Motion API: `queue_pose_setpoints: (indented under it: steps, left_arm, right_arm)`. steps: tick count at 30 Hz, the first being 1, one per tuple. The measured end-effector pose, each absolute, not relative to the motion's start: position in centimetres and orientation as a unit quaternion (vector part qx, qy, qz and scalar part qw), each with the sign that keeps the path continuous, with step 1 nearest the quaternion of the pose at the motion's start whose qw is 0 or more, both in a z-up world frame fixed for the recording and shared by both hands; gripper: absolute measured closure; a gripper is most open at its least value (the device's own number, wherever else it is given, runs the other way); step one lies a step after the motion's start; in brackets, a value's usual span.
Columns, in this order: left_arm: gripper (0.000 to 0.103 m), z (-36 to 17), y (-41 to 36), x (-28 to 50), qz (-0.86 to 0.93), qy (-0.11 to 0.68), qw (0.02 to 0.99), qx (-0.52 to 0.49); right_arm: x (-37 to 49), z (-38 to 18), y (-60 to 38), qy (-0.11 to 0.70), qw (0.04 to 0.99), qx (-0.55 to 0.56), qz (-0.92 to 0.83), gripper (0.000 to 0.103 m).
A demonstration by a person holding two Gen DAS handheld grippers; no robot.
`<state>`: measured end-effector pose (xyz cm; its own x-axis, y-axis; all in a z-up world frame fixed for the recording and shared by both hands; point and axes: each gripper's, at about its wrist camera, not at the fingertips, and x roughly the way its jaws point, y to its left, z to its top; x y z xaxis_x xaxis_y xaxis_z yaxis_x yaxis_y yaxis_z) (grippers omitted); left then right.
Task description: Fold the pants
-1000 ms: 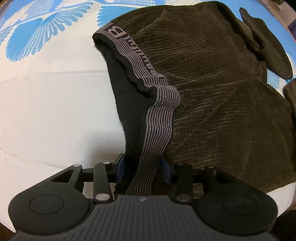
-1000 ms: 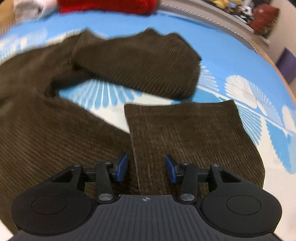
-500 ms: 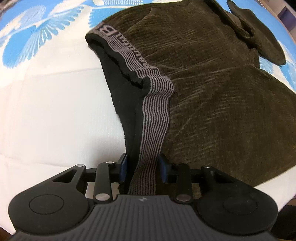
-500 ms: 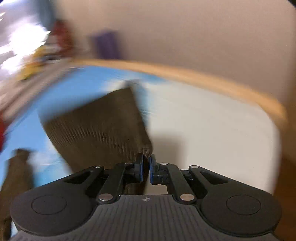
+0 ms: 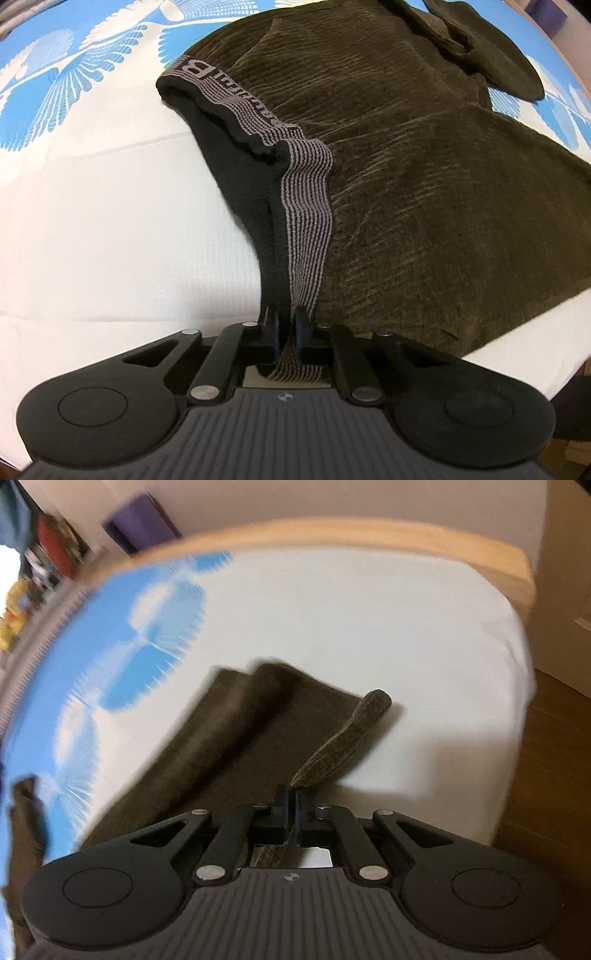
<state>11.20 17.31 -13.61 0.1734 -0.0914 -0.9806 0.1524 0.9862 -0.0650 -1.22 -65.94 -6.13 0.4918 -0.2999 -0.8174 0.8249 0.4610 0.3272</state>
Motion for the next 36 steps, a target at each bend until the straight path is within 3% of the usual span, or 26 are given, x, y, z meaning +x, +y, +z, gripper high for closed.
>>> queue_pose_setpoints:
  steps: [6,11,12,13,14,15,16,17,21,22,23,25,27,31,36]
  left_arm:
    - [0.097,-13.6,17.6,10.2,-0.092,0.646,0.756,0.054]
    - [0.093,-12.4,18.6,10.8,-0.095,0.629,0.772,0.008]
    - [0.087,-12.2,19.0,11.1,-0.091,0.624,0.776,-0.005]
    - [0.084,-12.2,19.4,11.3,-0.087,0.623,0.777,-0.018]
    - [0.072,-12.3,19.5,11.6,-0.084,0.624,0.776,-0.031]
    - [0.059,-12.6,19.6,11.9,-0.083,0.626,0.774,-0.038]
    - [0.054,-12.8,19.4,12.1,-0.081,0.629,0.773,-0.039]
    - [0.052,-13.2,19.1,12.3,-0.082,0.632,0.770,-0.032]
    - [0.053,-14.8,17.4,12.8,-0.091,0.647,0.757,0.009]
    - [0.056,-15.0,17.0,12.8,-0.092,0.645,0.758,0.017]
    - [0.066,-14.9,16.6,12.8,-0.096,0.643,0.759,0.024]
    - [0.082,-14.5,16.0,12.7,-0.097,0.636,0.764,0.045]
    - [0.091,-13.9,16.4,12.8,-0.095,0.630,0.769,0.042]
    - [0.095,-11.6,18.4,12.3,-0.101,0.606,0.789,0.008]
    - [0.096,-10.5,20.7,10.8,-0.099,0.604,0.791,-0.001]
  right_arm:
    - [-2.9,-8.9,-67.0,0.453,0.693,0.359,-0.431,0.103]
    - [-3.3,-8.2,-67.1,0.423,0.734,0.367,-0.384,0.099]
    - [-3.1,-8.3,-67.0,0.427,0.738,0.377,-0.361,0.096]
    - [-2.7,-8.4,-66.8,0.433,0.740,0.379,-0.349,0.086]
    - [-2.3,-8.4,-66.6,0.435,0.740,0.374,-0.350,0.070]
    - [-2.1,-8.4,-66.5,0.435,0.740,0.369,-0.356,0.062]
    - [-2.0,-8.4,-66.5,0.433,0.739,0.370,-0.361,0.051]
    - [-1.6,-8.6,-66.6,0.433,0.735,0.376,-0.362,0.048]
    - [0.0,-9.9,-66.1,0.454,0.717,0.381,-0.367,0.050]
    - [0.5,-9.8,-65.7,0.461,0.718,0.361,-0.377,0.062]
    - [0.8,-9.7,-65.4,0.463,0.720,0.347,-0.385,0.085]
    - [0.8,-9.3,-65.3,0.447,0.724,0.353,-0.389,0.091]
    - [0.6,-8.1,-65.1,0.422,0.738,0.354,-0.390,0.092]
    - [-0.8,-5.6,-64.7,0.383,0.760,0.356,-0.386,0.093]
    - [-1.7,-5.8,-64.1,0.437,0.764,0.322,-0.349,0.093]
